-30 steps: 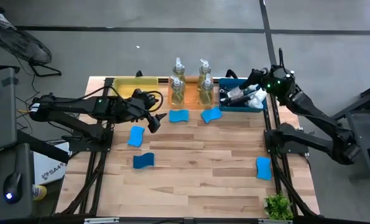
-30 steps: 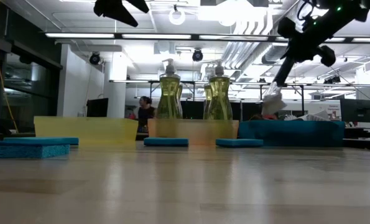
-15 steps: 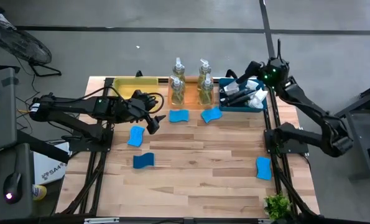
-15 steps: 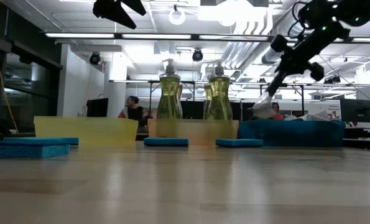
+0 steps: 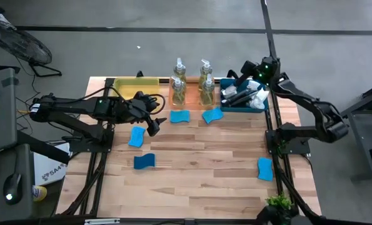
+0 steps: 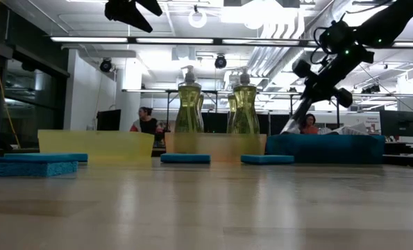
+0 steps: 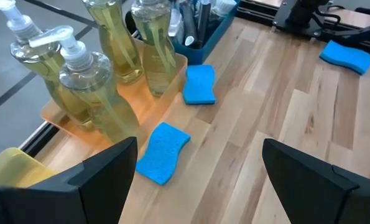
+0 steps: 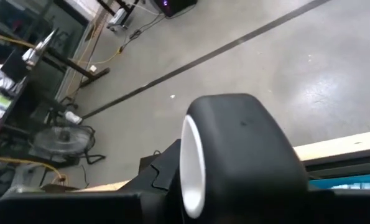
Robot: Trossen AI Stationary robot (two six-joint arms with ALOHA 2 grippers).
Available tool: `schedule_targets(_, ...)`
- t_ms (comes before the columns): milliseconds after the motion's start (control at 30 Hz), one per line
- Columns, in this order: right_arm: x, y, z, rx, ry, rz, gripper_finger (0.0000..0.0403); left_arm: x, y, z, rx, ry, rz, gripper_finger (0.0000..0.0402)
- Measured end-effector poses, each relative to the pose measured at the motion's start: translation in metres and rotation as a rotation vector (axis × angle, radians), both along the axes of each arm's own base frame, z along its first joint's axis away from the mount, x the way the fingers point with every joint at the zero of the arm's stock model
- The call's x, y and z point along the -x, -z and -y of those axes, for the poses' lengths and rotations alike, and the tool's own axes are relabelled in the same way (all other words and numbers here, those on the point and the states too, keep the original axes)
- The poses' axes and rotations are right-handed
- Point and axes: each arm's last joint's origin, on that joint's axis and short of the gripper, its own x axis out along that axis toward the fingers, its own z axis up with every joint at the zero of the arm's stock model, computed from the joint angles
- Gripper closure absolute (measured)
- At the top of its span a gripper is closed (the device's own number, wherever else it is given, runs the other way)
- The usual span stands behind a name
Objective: Pick & Place Kitchen Sink Supplies
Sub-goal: Put the black dish brush into the blue bin
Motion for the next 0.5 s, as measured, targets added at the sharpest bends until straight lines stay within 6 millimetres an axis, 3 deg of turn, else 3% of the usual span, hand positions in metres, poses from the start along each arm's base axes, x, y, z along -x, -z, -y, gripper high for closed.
schedule_targets(500, 0.005, 0.011, -0.003, -0.145, 0.181, 0.025, 0.0305, 0.0, 0.0, 0.001, 0.011, 0.016, -0.001, 0.0062)
